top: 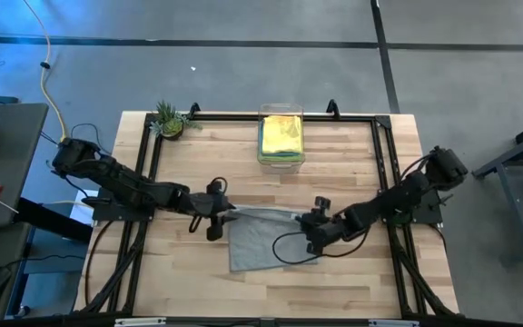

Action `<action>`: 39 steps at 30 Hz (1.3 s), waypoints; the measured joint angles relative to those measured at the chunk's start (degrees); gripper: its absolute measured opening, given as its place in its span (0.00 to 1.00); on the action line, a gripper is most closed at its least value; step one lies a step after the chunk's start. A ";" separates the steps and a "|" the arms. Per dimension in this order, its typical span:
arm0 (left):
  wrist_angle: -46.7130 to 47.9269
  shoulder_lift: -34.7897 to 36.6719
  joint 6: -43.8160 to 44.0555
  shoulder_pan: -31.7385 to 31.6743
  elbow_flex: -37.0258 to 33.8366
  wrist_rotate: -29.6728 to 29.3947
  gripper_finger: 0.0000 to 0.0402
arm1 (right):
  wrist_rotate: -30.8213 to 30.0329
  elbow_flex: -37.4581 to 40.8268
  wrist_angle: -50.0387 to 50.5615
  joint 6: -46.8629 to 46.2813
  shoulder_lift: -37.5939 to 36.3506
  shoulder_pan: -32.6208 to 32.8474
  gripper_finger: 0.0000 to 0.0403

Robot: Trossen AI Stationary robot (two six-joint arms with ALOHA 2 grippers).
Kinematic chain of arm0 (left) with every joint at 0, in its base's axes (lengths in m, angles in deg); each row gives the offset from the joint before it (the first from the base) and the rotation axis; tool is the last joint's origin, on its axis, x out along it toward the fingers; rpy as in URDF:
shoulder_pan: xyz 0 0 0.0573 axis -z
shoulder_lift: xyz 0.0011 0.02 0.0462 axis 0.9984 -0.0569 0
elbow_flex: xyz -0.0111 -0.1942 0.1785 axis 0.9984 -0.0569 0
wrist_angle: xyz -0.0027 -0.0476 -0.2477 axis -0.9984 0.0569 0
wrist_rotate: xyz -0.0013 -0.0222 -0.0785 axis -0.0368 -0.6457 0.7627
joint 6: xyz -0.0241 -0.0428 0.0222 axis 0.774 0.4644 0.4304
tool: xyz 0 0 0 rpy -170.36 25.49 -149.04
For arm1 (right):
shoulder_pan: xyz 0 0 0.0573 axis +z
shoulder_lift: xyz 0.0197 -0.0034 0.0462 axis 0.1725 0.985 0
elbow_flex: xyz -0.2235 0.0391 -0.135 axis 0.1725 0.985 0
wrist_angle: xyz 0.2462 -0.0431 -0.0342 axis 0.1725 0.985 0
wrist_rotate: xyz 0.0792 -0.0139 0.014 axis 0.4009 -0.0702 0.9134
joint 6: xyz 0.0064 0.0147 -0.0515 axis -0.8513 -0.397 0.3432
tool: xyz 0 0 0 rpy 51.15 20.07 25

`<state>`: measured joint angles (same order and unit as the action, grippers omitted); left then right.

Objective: Fold microfiber towels
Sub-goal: Fold the gray microfiber cloth

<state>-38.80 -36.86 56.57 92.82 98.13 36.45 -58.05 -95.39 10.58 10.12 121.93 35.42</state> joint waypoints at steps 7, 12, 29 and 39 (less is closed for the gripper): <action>1.16 -1.97 -4.99 2.15 0.00 -5.64 0.45 | -1.21 -0.01 -0.42 0.62 0.04 1.35 0.37; -0.36 -5.26 -7.79 2.30 -0.02 -10.02 0.43 | -1.23 0.00 -0.41 1.05 0.04 1.24 0.32; -8.01 -9.42 -12.31 2.20 0.00 -12.89 0.02 | -2.02 0.00 2.83 -2.56 0.04 -0.13 0.13; -8.84 -7.60 -10.69 2.20 -0.04 -18.90 0.01 | -6.21 0.00 4.95 -2.55 -1.21 -2.42 0.02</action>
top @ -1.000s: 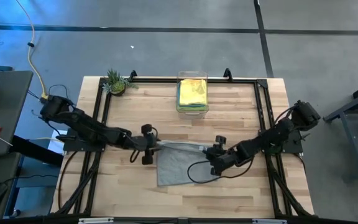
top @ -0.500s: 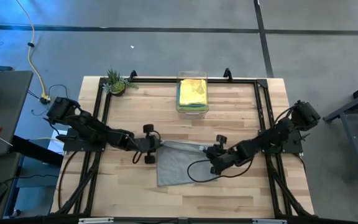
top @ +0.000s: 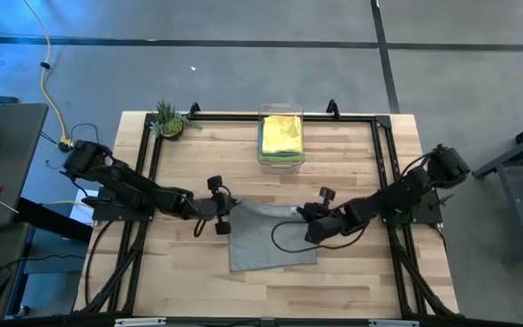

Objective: Fold microfiber towels
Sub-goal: Fold the gray microfiber cloth

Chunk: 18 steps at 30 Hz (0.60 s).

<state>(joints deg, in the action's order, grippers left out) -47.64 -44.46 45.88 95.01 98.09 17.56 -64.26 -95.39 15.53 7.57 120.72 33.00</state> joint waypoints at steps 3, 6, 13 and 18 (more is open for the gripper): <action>0.75 1.91 -0.05 -0.38 0.00 -1.06 0.00 | -3.07 -0.02 0.25 0.86 -1.18 -0.71 0.01; 1.19 3.96 0.03 -0.78 0.02 -1.68 0.00 | -5.81 0.00 1.20 1.83 -2.76 -1.33 0.01; 1.68 5.68 -0.17 1.26 0.04 -2.91 0.00 | -10.61 -0.01 1.88 1.93 -5.21 0.71 0.00; 1.80 5.68 -2.06 5.91 0.04 -2.69 0.00 | -11.18 -0.02 1.42 0.41 -5.29 4.79 0.00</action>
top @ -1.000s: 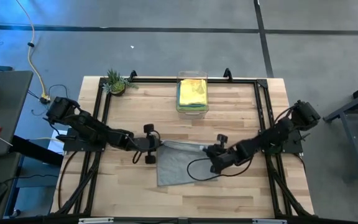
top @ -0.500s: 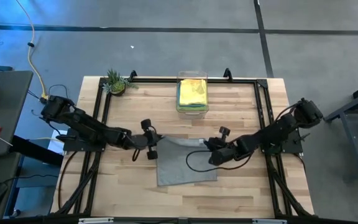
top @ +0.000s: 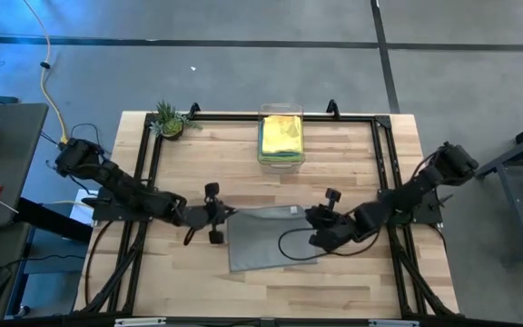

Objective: Fold microfiber towels
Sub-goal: Fold the gray microfiber cloth

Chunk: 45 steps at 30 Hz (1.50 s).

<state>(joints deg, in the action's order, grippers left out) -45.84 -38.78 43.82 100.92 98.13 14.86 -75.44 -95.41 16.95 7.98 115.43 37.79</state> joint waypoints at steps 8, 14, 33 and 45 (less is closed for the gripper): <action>-0.13 -0.02 -0.10 7.69 0.00 -0.98 0.00 | -2.03 0.00 -0.98 -3.06 0.00 6.58 0.00; -1.09 -0.04 0.02 12.53 0.00 -1.83 0.00 | -2.77 0.01 -1.90 -2.91 0.00 10.39 0.00; -2.70 -0.11 3.42 16.63 0.00 -1.82 0.00 | -1.46 0.00 -1.90 4.07 0.04 12.96 0.00; 0.84 -0.11 3.54 10.11 2.97 -8.11 0.00 | -15.25 0.00 -0.57 19.77 -0.06 2.85 0.00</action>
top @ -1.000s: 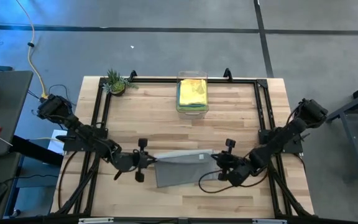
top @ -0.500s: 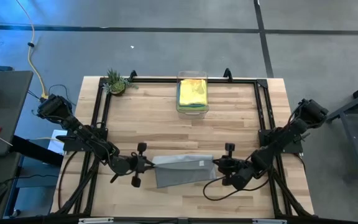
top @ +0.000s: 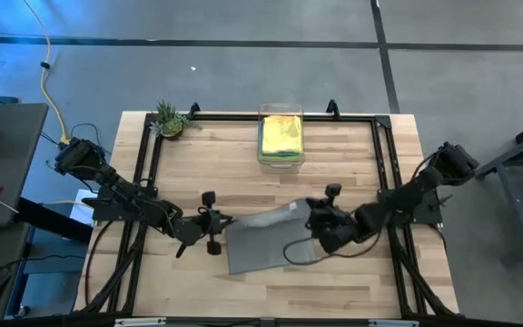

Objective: Fold microfiber towels
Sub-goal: Fold the gray microfiber cloth

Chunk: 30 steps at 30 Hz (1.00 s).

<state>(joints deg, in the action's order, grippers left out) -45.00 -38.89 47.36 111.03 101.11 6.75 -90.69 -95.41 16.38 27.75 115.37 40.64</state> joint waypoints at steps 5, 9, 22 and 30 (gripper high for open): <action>3.71 0.00 2.97 -2.71 0.00 -2.55 0.00 | 1.13 0.01 0.02 4.09 0.00 -6.51 0.00; 5.95 0.00 3.47 -4.02 0.00 -7.89 0.00 | 1.03 0.21 -0.68 5.93 0.00 -10.44 0.00; 8.21 0.00 2.33 1.73 -0.02 -14.83 0.00 | 3.89 7.52 -16.89 5.87 -0.05 -4.36 0.00; 6.45 -1.44 -1.24 7.74 -0.02 -13.75 0.00 | 7.44 7.63 -17.20 3.53 -0.05 0.31 0.00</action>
<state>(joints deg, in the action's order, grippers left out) -38.55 -40.33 46.12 118.77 101.08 -7.00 -83.25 -87.78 -0.82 31.28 115.32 40.96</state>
